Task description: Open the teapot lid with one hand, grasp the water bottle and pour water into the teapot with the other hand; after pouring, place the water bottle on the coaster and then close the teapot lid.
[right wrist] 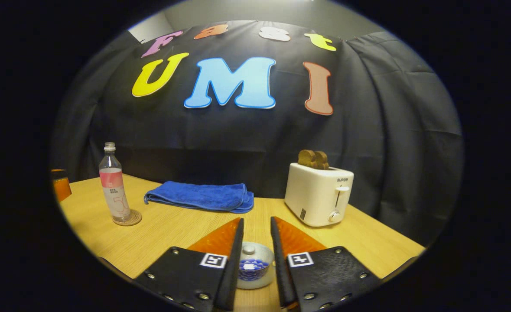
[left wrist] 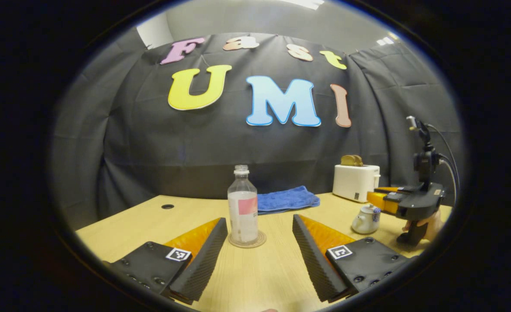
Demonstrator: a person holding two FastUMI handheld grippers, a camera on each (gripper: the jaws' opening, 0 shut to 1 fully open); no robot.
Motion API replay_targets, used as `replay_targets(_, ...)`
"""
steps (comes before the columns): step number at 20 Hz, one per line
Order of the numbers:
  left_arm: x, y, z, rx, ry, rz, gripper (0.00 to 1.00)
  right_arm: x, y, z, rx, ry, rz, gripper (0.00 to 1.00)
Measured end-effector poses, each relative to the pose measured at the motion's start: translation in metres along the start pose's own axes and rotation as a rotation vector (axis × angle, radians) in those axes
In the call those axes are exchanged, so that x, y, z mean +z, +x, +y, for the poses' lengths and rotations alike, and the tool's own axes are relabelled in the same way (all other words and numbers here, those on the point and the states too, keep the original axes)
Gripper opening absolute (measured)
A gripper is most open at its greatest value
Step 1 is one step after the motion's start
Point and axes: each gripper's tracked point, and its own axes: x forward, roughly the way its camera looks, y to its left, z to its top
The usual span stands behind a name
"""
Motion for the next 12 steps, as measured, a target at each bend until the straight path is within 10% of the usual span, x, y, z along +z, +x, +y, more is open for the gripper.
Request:
replay_targets(4, 0.0, -0.022, -0.028, -0.009, -0.068, -0.002, 1.0, 0.006, -0.061, 0.017, 0.046, 0.028, 0.005, 0.88)
replay_targets(12, -0.037, -0.071, -0.102, -0.019, -0.022, 0.032, 1.0, -0.03, -0.164, 0.046, 0.052, 0.064, 0.014, 0.92)
